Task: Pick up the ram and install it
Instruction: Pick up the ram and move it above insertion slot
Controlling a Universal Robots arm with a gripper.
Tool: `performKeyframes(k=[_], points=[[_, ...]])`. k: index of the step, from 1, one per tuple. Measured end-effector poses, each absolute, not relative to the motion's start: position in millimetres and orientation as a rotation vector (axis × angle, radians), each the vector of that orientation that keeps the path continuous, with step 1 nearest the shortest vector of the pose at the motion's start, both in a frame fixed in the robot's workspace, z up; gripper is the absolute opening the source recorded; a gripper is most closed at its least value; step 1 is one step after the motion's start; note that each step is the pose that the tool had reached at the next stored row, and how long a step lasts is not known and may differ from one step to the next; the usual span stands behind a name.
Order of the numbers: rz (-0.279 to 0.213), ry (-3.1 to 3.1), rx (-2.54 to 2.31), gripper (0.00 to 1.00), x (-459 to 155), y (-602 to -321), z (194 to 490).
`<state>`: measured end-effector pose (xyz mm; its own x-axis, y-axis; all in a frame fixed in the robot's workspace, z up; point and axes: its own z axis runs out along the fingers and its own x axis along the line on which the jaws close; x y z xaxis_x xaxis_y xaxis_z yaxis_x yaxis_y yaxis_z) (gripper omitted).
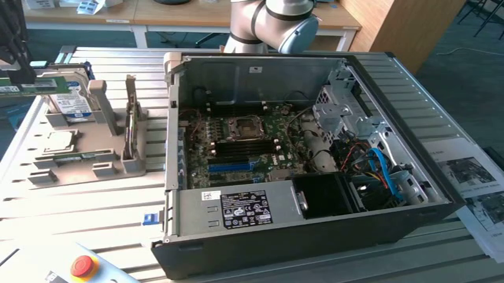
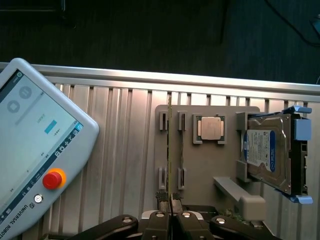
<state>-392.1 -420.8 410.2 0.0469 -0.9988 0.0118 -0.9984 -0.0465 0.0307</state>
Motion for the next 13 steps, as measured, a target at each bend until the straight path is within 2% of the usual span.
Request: performKeyframes(k=[13], points=[[-0.02,-2.148,2.251,0.12,-367.4,-420.7,410.1]])
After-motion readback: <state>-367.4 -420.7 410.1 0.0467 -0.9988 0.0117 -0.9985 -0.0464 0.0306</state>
